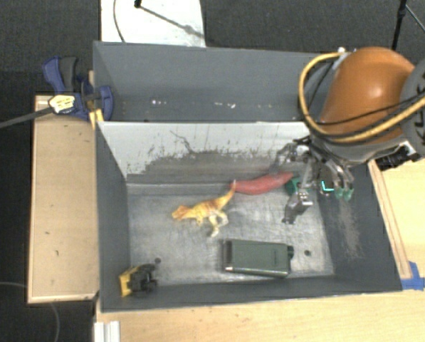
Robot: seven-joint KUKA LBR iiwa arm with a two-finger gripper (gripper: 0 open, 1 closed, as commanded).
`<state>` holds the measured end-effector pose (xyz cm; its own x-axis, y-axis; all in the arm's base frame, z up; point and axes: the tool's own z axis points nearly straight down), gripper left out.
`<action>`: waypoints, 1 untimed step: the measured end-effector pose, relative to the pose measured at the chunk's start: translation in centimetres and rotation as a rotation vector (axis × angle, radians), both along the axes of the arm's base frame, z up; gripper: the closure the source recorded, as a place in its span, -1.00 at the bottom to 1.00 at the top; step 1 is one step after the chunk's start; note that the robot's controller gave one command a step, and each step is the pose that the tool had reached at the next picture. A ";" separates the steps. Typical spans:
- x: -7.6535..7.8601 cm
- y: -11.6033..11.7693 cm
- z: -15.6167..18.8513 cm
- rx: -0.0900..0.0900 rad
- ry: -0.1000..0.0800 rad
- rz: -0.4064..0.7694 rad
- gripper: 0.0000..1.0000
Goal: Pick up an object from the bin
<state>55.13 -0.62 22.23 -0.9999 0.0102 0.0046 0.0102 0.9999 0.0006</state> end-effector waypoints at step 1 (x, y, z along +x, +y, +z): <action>0.2 0.0 0.4 0.000 -0.008 0.000 -1.00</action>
Offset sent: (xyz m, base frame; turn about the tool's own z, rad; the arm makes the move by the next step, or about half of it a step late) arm -0.0707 0.0332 -0.1523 -0.0486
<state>55.28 -0.62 22.68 -0.9999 0.0102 -0.0037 0.0102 0.9999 0.0006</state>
